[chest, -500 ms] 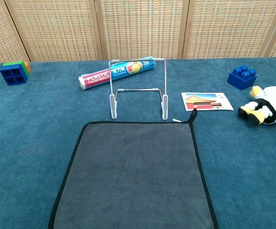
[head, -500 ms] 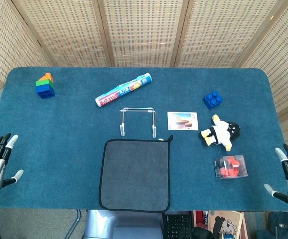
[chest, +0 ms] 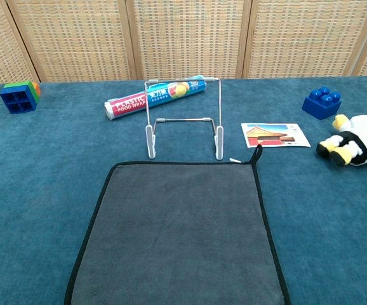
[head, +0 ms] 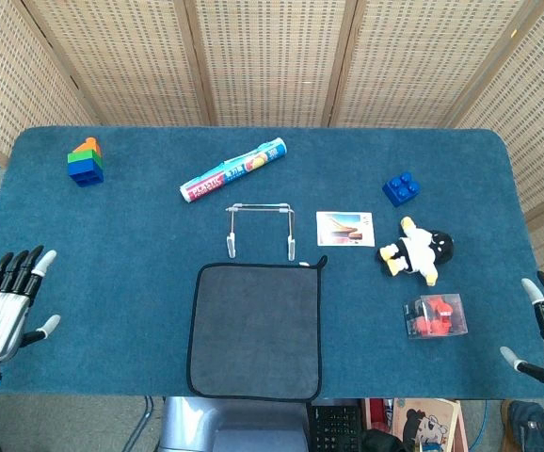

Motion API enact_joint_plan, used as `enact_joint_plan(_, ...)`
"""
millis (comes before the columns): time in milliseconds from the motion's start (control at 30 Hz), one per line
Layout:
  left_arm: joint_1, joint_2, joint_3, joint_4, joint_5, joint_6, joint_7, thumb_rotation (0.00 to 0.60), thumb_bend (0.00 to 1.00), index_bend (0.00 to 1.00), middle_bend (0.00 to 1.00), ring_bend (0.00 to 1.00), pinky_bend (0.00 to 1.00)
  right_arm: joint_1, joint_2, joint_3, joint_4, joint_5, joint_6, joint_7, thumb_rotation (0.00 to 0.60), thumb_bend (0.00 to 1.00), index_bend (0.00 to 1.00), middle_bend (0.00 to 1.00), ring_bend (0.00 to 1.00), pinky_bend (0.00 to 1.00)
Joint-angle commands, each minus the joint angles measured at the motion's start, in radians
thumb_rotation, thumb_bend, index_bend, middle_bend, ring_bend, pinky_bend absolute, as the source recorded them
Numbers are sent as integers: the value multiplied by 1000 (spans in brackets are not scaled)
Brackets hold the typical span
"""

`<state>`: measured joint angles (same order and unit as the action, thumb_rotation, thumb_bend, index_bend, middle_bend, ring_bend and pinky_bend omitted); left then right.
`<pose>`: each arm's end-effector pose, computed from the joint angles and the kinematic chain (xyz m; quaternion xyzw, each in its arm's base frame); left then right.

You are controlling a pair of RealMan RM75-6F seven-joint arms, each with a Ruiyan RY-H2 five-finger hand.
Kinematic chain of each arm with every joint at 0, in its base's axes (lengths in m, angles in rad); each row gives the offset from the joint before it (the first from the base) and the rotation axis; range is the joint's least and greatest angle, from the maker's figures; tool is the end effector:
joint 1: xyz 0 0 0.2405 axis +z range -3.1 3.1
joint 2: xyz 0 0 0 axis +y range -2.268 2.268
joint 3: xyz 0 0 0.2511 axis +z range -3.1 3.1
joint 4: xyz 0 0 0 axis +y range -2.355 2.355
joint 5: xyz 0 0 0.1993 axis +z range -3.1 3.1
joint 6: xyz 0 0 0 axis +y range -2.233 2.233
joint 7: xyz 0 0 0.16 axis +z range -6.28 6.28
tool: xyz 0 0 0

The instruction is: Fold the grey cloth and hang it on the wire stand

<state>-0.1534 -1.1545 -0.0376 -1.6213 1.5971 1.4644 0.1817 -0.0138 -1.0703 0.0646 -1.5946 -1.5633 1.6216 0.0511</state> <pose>-0.2716 0.2110 0.1442 -0.6652 -0.3077 -0.3775 0.5660 -0.3063 -0.1676 0.2011 0.5688 -0.3521 0.4126 0.6183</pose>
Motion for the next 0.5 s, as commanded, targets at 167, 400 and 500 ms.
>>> enact_joint_plan(167,-258,-203,54,433,416,5,-335,600,251,113,0,0,0,3,-4,18,-4,34,-7,-20,600,0,0,0,0,0)
enact_joint_plan(400,-389,-401,97,797,501,23,-496,600,273,291,0,0,0,6,-7,40,-1,87,-23,-31,600,0,0,0,0,0)
enact_joint_plan(500,-427,-459,111,883,494,4,-536,600,283,303,0,0,0,7,-6,46,1,105,-31,-30,600,0,0,0,0,0)
